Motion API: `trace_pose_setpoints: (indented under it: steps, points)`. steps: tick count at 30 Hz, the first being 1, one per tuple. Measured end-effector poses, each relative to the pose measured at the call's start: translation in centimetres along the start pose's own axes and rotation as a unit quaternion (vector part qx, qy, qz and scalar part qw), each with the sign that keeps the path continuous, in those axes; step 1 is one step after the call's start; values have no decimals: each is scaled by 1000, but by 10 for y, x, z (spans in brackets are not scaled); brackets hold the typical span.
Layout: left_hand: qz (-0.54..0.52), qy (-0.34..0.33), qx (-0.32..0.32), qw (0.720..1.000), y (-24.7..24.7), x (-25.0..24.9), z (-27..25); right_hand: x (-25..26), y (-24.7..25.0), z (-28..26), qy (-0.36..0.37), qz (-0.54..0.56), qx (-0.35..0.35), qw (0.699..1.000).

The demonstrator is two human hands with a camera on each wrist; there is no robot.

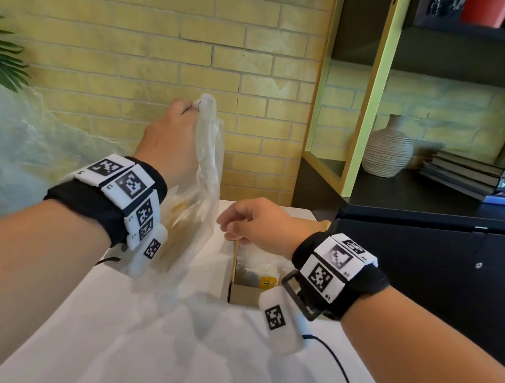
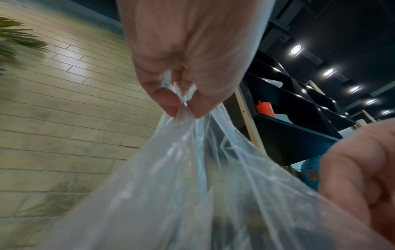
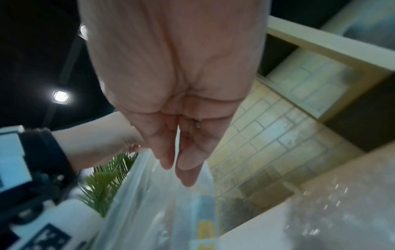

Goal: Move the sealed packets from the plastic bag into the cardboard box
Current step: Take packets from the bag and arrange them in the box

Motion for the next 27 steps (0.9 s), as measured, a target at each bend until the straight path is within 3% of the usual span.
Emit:
trace_pose_setpoints:
  steps: [3, 6, 8, 10, 13, 16, 21, 24, 27]
  points:
    - [-1, -19, 22, 1000, 0, -8, -4, 11, -8, -2, 26, 83, -31, 996]
    - [0, -44, 33, 998, 1, -12, -5, 24, 9, -12, 77, 76, -198, 974]
    - [-1, -53, 42, 998, 1, -13, -7, 31, 16, -20, 111, 82, -244, 960]
    - [2, -63, 49, 997, 0, -16, -8, 38, 13, -23, 134, 75, -233, 960]
    - [-4, -71, 48, 996, 1, -21, -9, 40, 4, -20, 113, 34, -191, 974]
    - [-14, -80, 45, 996, 0, -25, -11, 26, 0, -6, 26, -63, -137, 988]
    - [-28, -82, 44, 995, -7, -27, -15, 3, -18, 18, -98, -112, -30, 988]
    - [-35, -78, 49, 995, -14, -26, -12, 3, -32, 28, -112, -119, 7, 987]
    - [-39, -78, 44, 995, -22, -21, -6, 5, -38, 31, -103, -102, -5, 989]
Point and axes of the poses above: each hand's wrist, its own z-axis towards the middle knuckle, its own y-axis out of the back of the hand, x = y × z, the point moved 6 cm from there along z, towards the middle knuckle, and after that the axes turned 1 degree about x, right-handed, at the moved point
